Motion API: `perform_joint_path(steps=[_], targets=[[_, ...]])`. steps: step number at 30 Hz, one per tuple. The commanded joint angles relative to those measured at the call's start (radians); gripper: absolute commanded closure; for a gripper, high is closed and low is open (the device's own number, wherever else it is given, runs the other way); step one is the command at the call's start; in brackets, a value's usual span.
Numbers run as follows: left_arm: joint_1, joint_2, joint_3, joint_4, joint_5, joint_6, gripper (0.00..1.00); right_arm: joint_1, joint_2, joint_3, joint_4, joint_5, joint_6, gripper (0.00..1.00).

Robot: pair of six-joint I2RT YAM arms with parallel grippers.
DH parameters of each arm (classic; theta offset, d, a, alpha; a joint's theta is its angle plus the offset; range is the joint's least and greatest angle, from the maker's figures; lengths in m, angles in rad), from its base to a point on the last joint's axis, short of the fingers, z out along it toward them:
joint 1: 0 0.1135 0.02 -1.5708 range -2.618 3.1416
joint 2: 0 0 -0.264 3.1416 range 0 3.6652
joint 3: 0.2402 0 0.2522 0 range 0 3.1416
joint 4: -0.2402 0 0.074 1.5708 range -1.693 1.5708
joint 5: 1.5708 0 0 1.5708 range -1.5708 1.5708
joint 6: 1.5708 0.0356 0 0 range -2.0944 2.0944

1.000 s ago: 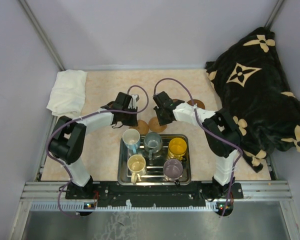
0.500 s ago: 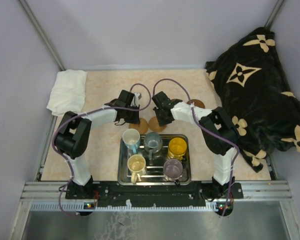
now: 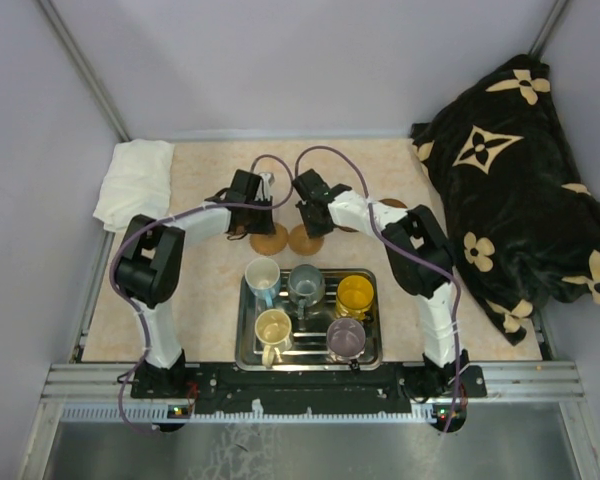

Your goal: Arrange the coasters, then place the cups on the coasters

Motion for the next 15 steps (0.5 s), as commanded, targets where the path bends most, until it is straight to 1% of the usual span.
perform_joint_path(steps=[1,10,15], targets=[[0.015,0.065,0.046,-0.014,-0.014,0.018,0.89,-0.018,0.108,0.081,0.048,-0.02,-0.014,0.79],[0.042,0.146,0.139,0.008,0.015,0.012,0.89,-0.098,0.175,0.188,0.03,-0.021,0.0,0.79],[0.049,0.177,0.182,0.006,0.017,0.006,0.88,-0.121,0.205,0.242,0.017,0.017,-0.018,0.79]])
